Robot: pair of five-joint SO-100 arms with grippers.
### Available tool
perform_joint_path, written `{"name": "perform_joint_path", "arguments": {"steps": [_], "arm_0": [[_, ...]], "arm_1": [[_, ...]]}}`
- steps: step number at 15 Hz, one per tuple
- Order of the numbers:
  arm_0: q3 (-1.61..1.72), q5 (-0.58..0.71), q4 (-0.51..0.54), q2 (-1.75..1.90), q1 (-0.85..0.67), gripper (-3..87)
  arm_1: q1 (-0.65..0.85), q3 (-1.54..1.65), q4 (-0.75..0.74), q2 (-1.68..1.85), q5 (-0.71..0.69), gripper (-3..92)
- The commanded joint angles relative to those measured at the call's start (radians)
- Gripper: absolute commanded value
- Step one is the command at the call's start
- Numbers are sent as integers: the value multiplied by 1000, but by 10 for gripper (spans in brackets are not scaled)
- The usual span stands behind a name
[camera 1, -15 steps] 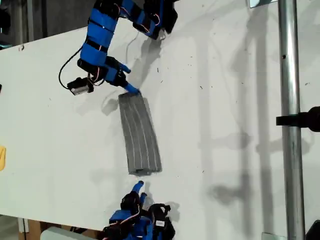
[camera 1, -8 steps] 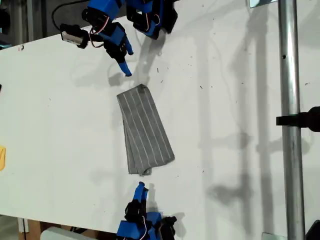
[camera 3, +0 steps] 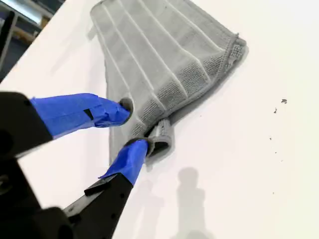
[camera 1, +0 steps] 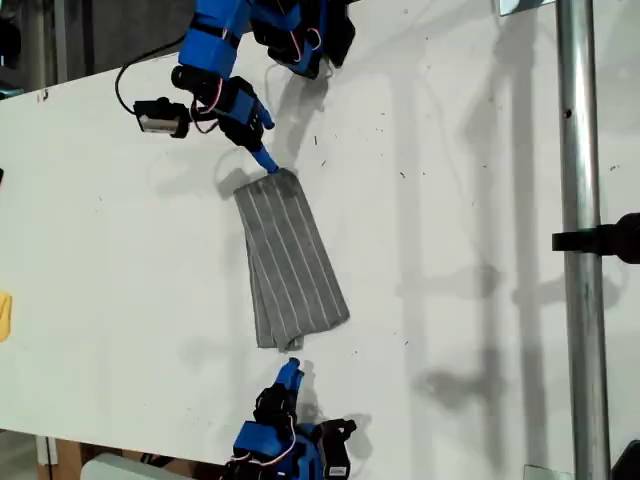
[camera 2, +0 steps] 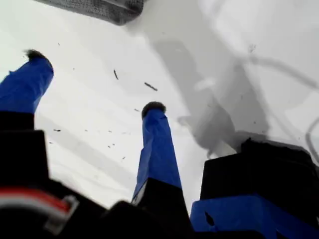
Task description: Grasp corners of a towel and fold twice.
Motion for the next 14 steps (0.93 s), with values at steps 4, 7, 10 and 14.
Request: {"name": "perform_joint_path", "arguments": {"steps": [4, 7, 10, 14], "arm_0": [[-250, -135, -236, -638, 100, 219], [-433, -239, -244, -910, 206, 244], [-670, -262, -176, -1134, 238, 258], [-672, -212, -290, -1282, 153, 236]], "arm_1": [[5, -155, -179, -321, -143, 387], [35, -155, -224, -374, -201, 387], [46, -135, -258, -394, -232, 383], [51, -103, -347, -469, -293, 370]]}}
